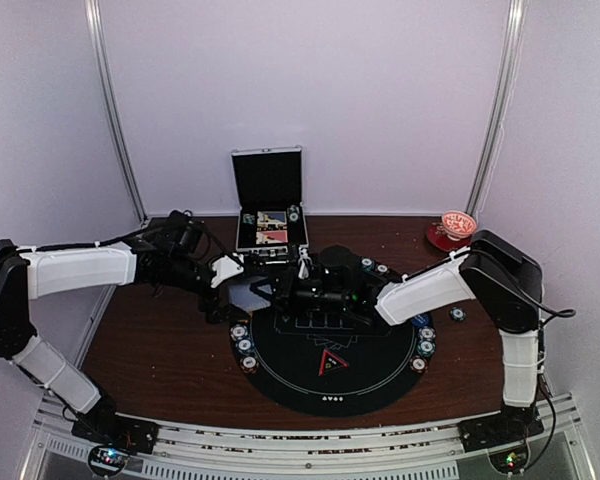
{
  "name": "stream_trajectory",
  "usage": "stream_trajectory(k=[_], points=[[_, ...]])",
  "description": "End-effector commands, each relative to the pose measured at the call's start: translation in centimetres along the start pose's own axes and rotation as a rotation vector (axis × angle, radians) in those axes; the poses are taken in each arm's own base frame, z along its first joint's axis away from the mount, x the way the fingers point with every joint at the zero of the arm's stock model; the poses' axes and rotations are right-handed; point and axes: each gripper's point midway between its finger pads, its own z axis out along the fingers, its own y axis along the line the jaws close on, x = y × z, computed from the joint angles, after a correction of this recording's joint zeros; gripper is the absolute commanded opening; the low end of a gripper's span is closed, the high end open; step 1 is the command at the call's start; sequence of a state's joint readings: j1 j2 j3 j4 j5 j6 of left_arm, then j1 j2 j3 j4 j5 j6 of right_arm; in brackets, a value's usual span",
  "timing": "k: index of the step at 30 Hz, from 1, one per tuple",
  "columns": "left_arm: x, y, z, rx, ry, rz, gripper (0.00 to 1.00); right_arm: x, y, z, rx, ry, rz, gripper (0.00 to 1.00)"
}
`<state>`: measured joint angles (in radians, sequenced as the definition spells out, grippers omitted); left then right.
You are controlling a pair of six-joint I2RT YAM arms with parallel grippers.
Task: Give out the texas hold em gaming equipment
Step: Adjust the face-down deck piles on the poker table mat.
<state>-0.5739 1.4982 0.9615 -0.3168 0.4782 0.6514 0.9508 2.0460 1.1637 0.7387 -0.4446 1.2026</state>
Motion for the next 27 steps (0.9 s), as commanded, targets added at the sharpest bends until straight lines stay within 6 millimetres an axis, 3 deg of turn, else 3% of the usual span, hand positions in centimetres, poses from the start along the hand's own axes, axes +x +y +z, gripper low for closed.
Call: stream_trajectory(k=[1, 5, 9, 14, 20, 27], points=[[-2.6, 0.6, 1.0, -0.005, -0.073, 0.028, 0.98, -2.2, 2.0, -1.4, -0.037, -0.096, -0.032, 0.00], [-2.1, 0.7, 1.7, -0.027, -0.049, 0.015, 0.98, -2.6, 1.5, -1.8, 0.015, -0.104, -0.062, 0.00], [-1.6, 0.8, 0.9, -0.085, -0.050, 0.008, 0.98, -4.7, -0.7, -3.4, 0.241, -0.109, -0.178, 0.00], [-0.7, 2.5, -2.0, -0.166, -0.085, -0.035, 0.98, -8.1, -3.1, -8.8, 0.540, -0.081, -0.332, 0.00], [1.0, 5.2, -4.3, -0.259, -0.105, -0.119, 0.98, -9.8, -5.1, -14.7, 0.874, 0.006, -0.500, 0.00], [1.1, 5.5, -4.7, -0.279, -0.126, -0.155, 0.98, -8.7, -8.9, -15.5, 1.042, 0.207, -0.579, 0.00]])
